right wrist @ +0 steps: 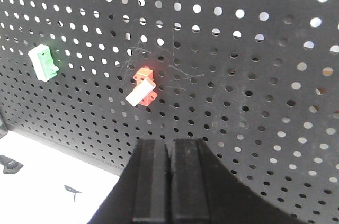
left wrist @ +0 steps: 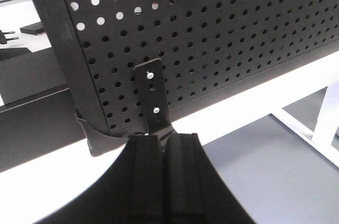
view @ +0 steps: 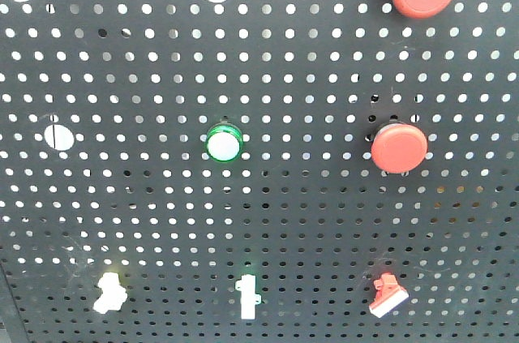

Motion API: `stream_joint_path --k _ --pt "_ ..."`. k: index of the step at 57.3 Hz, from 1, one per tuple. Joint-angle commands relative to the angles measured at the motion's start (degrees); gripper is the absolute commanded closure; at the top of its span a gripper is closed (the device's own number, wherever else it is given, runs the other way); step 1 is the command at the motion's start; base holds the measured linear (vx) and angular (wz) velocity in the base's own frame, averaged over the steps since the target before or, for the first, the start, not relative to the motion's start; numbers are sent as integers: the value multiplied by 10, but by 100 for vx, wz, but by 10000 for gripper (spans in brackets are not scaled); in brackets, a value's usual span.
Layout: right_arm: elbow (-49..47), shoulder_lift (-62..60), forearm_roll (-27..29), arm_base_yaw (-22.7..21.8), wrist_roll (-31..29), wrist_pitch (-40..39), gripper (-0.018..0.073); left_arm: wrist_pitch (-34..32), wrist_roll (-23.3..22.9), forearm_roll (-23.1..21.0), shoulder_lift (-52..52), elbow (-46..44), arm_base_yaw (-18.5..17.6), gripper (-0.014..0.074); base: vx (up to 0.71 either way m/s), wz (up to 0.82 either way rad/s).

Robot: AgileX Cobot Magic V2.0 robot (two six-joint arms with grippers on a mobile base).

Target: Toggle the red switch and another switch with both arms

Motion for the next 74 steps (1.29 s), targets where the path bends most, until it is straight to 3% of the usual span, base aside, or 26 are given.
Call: stream_joint_path --k 1,8,19,27,40,74 --pt "-15 5 5 -3 -1 -40 566 -41 -3 -5 3 -13 1 594 0 0" --pt "-15 5 5 -3 -1 -40 565 -49 -1 1 -21 6 10 594 0 0" --pt "-15 5 5 -3 -1 -40 565 -147 -10 28 -121 87 88 594 0 0" --pt "-15 5 5 -3 -1 -39 566 -273 -86 7 -117 158 140 594 0 0" --pt "-15 5 5 -3 -1 -38 566 -258 -81 25 -117 155 167 594 0 0" --pt "-15 5 5 -3 -1 -38 566 -238 -81 25 -117 155 167 594 0 0"
